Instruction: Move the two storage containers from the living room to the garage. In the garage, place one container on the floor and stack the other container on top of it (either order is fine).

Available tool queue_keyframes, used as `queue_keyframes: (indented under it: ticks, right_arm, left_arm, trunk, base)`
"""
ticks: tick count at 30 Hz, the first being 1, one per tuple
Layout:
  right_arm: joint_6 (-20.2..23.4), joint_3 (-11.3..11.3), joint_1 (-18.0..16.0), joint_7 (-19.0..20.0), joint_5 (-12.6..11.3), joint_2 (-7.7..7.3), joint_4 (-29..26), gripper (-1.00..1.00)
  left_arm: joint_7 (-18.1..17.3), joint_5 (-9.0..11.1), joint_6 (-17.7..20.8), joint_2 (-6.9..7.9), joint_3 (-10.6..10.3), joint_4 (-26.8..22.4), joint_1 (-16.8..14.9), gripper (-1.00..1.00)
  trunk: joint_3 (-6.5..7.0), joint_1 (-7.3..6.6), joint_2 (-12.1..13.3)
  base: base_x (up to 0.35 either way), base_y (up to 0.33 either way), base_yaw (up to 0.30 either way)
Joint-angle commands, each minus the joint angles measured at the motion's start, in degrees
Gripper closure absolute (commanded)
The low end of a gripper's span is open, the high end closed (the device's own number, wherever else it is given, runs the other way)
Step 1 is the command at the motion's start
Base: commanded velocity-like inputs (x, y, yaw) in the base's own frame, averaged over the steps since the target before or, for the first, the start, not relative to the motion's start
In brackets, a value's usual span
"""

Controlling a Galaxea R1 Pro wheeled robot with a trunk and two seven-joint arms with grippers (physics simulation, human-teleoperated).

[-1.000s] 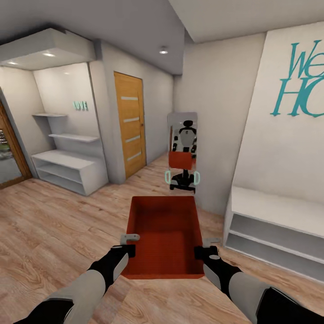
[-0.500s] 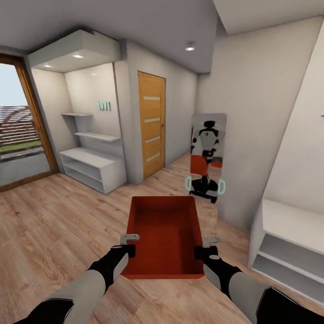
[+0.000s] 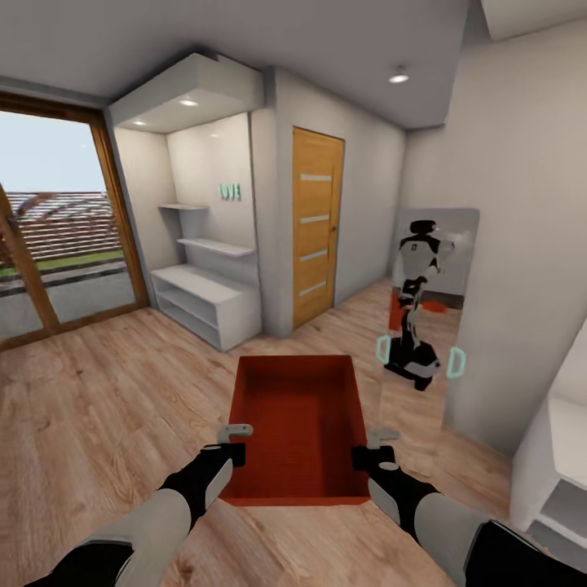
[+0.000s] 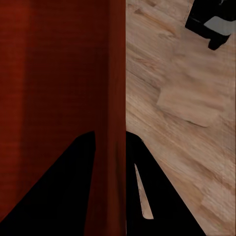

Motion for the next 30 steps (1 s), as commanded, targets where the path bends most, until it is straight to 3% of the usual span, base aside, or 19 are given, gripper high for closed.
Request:
queue_keyframes:
  ticks: [1, 30]
  right_arm:
    - [-0.33, -0.31, -0.06, -0.36, -0.48, -0.63, 1.49, 1.00]
    - [-0.33, -0.31, -0.08, -0.36, -0.48, -0.68, 1.49, 1.00]
  left_arm:
    - [0.48, -1.12, 0.49, 2.30, 0.16, -0.13, -0.04, 1.00]
    - [0.48, -1.18, 0.51, 2.22, 0.08, -0.09, -0.04, 1.00]
  trunk:
    - [-0.11, 0.06, -0.10]
    - [-0.11, 0.06, -0.10]
  base:
    - [0.323, 0.000, 0.284]
    - [0.323, 0.000, 0.284]
